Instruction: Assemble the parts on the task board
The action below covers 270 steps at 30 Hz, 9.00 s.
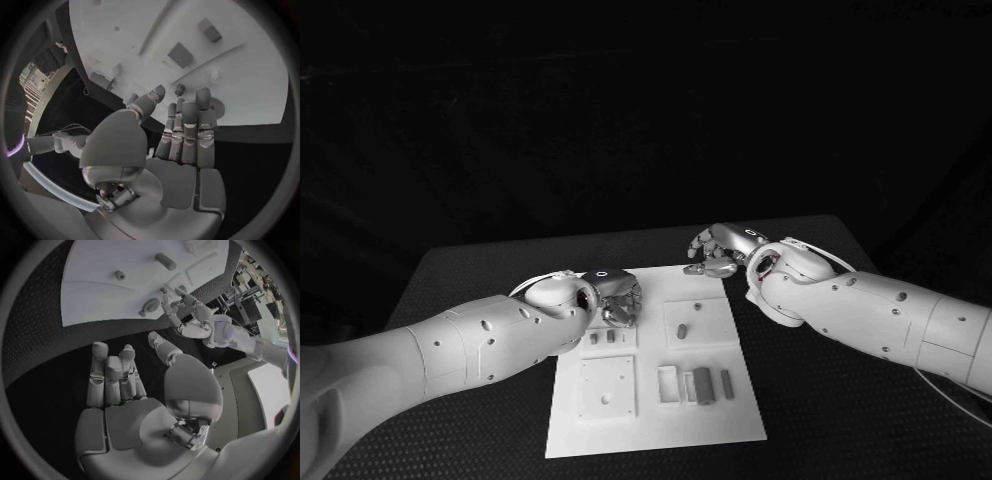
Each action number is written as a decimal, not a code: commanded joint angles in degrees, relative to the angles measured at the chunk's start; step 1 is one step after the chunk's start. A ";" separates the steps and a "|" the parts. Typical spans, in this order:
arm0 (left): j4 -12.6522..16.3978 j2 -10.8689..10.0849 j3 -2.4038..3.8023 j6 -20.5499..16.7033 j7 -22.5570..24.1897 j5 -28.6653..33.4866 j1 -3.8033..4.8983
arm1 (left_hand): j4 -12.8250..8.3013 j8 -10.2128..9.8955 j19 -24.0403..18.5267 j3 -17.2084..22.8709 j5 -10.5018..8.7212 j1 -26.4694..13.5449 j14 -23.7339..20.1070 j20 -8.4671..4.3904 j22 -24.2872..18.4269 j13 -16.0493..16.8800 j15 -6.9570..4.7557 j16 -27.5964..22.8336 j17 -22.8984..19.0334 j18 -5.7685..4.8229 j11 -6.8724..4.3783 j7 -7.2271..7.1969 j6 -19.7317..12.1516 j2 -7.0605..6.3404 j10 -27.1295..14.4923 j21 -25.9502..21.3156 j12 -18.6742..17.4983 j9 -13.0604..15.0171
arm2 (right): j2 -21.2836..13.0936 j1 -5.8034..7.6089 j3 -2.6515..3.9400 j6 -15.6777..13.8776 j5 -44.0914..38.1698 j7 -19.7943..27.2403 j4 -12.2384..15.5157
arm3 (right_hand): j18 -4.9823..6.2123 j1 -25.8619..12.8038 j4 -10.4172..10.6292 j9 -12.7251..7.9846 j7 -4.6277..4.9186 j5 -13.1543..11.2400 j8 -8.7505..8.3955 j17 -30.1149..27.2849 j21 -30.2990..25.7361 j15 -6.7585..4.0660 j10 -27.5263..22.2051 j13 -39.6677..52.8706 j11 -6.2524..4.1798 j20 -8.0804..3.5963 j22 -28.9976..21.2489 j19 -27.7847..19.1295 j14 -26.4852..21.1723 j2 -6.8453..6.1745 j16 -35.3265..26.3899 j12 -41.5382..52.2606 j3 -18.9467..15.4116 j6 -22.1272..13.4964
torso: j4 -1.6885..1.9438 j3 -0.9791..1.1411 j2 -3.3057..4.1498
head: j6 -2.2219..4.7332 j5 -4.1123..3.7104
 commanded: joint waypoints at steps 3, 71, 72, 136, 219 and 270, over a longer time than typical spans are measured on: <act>-0.48 0.52 0.00 1.82 0.92 -1.66 -0.41 | -0.01 -0.11 0.51 -0.26 -0.13 0.04 0.35 0.04 1.46 -0.17 0.15 0.47 0.05 3.86 0.12 -0.09 0.74 0.13 0.12 0.48 -0.64 -0.13 | -0.07 0.01 0.04 0.18 -0.16 0.39 0.26 | 0.69 0.00 0.31 0.07 0.31 -0.20 -0.25 -0.07 -0.37 0.06 -0.29 -0.05 0.25 -0.19 0.85 0.04 -0.35 -0.44 -0.13 0.29 -0.05 -0.08 | 0.05 0.01 0.02 | -0.26 -0.20; -4.96 2.58 0.09 -2.03 1.74 0.15 -2.59 | 0.35 0.17 1.87 3.59 -0.30 0.47 2.26 -0.27 1.45 -0.63 -0.37 2.95 -1.14 4.68 -0.40 0.18 2.10 4.32 3.46 3.86 -3.22 -1.50 | 0.05 0.09 0.08 0.45 -0.16 0.41 0.32 | 0.69 0.02 0.45 0.14 0.32 -0.20 -0.27 -0.08 -0.35 0.08 -0.26 -0.11 0.27 -0.21 0.86 0.11 -0.28 -0.43 -0.09 0.39 -0.10 -0.04 | 0.12 0.00 -0.12 | -0.93 -1.03; -5.02 2.66 0.09 -1.92 1.71 0.15 -2.59 | 0.34 0.16 1.87 3.58 -0.30 0.44 2.27 -0.28 1.45 -0.64 -0.36 2.97 -1.15 4.67 -0.39 0.17 2.08 4.27 3.43 3.88 -3.26 -1.52 | 0.05 0.09 0.08 0.46 -0.16 0.41 0.32 | 0.69 0.02 0.46 0.14 0.32 -0.20 -0.27 -0.08 -0.35 0.08 -0.26 -0.11 0.27 -0.22 0.86 0.11 -0.28 -0.43 -0.09 0.39 -0.10 -0.04 | 0.12 0.00 -0.12 | -0.93 -1.03; -6.41 3.02 0.02 0.46 0.46 -6.63 -3.09 | -0.57 0.33 1.00 2.09 -0.15 2.81 1.69 0.08 1.38 -0.32 -0.06 4.24 -1.81 5.18 -0.10 -0.01 1.76 1.02 3.29 5.41 -4.61 -2.20 | 0.03 0.09 0.08 0.60 -0.16 0.45 0.29 | 0.69 0.08 0.54 0.20 0.31 -0.20 -0.28 -0.09 -0.36 0.08 -0.26 -0.17 0.26 -0.23 0.87 0.12 -0.27 -0.39 -0.08 0.45 -0.13 0.02 | 0.13 -0.02 -0.15 | -1.53 -1.52; 0.38 -7.13 5.26 -1.67 1.39 -1.08 -2.95 | -0.42 3.46 2.19 3.62 0.70 2.91 4.70 -2.49 1.28 3.78 -3.05 5.39 -2.76 3.44 -3.16 -2.52 8.76 4.67 10.82 7.22 -2.63 -1.50 | -0.47 0.09 0.09 0.85 -0.16 0.40 0.18 | 0.69 0.11 0.62 0.28 0.29 -0.20 -0.28 -0.09 -0.36 0.05 -0.24 -0.24 0.23 -0.24 0.88 0.15 -0.23 -0.33 -0.05 0.54 -0.18 0.09 | 0.28 -0.10 -0.19 | -1.34 -0.96; -2.53 -4.23 3.68 0.26 1.69 -2.07 -3.57 | -0.36 3.40 2.07 3.74 0.65 2.80 4.63 -2.63 1.27 4.03 -3.10 5.37 -2.80 3.20 -3.21 -2.53 8.85 4.56 10.99 7.20 -2.80 -1.54 | -0.35 0.09 0.09 0.96 -0.16 0.46 0.07 | 0.69 0.11 0.68 0.31 0.29 -0.20 -0.32 -0.10 -0.38 0.05 -0.25 -0.30 0.23 -0.25 0.87 0.15 -0.24 -0.29 -0.05 0.57 -0.22 0.08 | 0.01 0.00 -0.10 | -1.67 -0.92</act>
